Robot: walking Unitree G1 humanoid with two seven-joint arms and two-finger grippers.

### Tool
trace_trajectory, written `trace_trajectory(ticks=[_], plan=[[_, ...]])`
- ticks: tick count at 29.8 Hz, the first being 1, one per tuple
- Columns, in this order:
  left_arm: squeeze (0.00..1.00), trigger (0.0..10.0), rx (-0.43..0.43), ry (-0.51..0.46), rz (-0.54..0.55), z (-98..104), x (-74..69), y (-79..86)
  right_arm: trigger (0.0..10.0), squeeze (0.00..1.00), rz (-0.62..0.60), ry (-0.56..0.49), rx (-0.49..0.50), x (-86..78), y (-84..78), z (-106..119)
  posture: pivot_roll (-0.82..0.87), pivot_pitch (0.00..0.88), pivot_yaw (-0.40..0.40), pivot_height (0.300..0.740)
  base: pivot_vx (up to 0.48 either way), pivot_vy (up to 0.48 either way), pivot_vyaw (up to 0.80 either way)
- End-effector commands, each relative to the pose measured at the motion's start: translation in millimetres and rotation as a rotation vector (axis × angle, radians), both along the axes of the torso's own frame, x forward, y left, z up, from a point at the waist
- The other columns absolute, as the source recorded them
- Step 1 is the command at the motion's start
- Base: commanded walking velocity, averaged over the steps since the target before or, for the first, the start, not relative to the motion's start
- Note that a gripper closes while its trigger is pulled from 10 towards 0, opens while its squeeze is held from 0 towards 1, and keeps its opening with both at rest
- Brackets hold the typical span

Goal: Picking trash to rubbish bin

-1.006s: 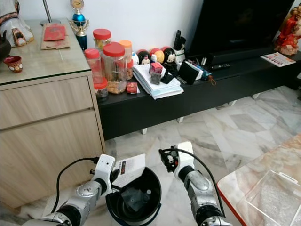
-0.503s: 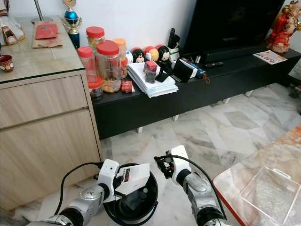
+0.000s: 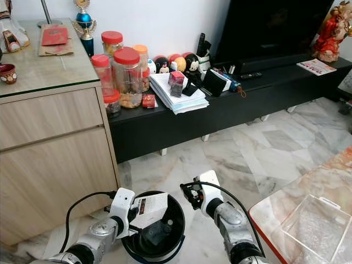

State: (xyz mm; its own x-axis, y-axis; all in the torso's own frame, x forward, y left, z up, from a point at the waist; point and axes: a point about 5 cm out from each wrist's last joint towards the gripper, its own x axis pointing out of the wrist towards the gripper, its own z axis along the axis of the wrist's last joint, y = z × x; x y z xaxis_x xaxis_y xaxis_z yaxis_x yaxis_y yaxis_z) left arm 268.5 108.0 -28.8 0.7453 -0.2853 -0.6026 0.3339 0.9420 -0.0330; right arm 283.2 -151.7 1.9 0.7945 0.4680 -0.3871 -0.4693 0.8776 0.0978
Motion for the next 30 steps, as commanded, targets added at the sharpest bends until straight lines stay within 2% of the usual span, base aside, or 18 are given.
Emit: trace_trajectory(ticks=[1, 23, 24, 25, 26, 30], plan=[[1.0, 10.0, 0.021, 0.015, -0.02, -1.3, -0.9, -1.6, 10.0, 0.0, -0.006, -0.007, -0.005, 0.7, -2.9, 1.6, 0.14, 0.032, -0.146, 0.74, 0.0, 0.0, 0.0], [1.0, 10.0, 0.024, 0.017, -0.014, -2.9, -2.8, 2.2, 10.0, 0.0, -0.013, -0.004, -0.001, 0.4, -2.4, 0.9, 0.15, 0.023, -0.144, 0.74, 0.0, 0.0, 0.0], [0.74, 10.0, 0.03, 0.011, -0.015, -2.3, -2.1, 2.3, 10.0, 0.0, -0.014, -0.004, -0.001, 0.5, -2.6, 0.9, 0.15, 0.01, -0.144, 0.74, 0.0, 0.0, 0.0], [0.74, 10.0, 0.034, 0.005, -0.013, -1.7, -1.3, 2.6, 10.0, 0.0, -0.015, -0.004, -0.002, 0.4, -2.8, 0.8, 0.15, 0.01, -0.144, 0.74, 0.0, 0.0, 0.0], [0.0, 10.0, 0.045, -0.007, -0.008, -0.6, 0.0, 3.6, 10.0, 0.0, -0.018, -0.003, -0.004, 0.3, -3.3, 0.5, 0.15, 0.01, -0.144, 0.74, 0.0, 0.0, 0.0], [0.0, 10.0, 0.064, -0.031, 0.03, 1.3, 2.6, 10.4, 10.0, 0.0, -0.038, -0.002, -0.002, 0.7, -4.1, -0.1, 0.16, 0.001, -0.141, 0.74, 0.0, 0.0, 0.0]])
